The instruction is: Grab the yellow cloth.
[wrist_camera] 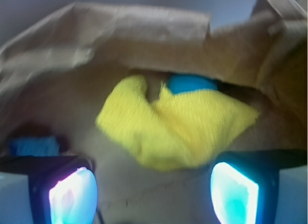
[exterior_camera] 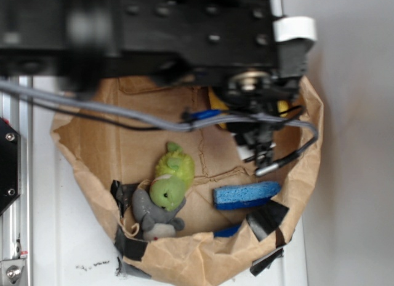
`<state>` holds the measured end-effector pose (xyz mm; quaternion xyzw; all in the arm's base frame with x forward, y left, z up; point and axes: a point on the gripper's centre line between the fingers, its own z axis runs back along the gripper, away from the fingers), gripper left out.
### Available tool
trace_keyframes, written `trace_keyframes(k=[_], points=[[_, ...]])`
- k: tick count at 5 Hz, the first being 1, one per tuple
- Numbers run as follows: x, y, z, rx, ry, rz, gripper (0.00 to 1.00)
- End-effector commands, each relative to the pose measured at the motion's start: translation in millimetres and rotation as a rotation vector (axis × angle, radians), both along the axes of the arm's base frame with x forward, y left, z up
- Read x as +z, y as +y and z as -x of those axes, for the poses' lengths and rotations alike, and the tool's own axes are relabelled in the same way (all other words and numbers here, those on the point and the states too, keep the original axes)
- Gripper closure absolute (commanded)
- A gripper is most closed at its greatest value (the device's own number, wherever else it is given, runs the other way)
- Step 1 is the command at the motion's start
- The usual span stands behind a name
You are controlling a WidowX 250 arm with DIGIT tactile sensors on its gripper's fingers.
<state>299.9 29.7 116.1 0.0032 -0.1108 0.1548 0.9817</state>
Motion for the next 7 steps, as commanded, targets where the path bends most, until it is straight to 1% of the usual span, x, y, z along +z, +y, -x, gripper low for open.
trace_keyframes(k=[1,3,4,5,6,7], points=[[1,22,19,0.010,-0.017,-0.084,0.00],[-8,24,10,0.041,-0.024,-0.106,0.00],[-6,19,3,-0.001,-0.090,-0.069,0.00],[-10,14,-9,-0.021,-0.145,-0.071,0.00],[-14,10,-18,-0.002,-0.140,-0.076,0.00],[-21,10,-22,0.009,-0.132,-0.100,0.00]])
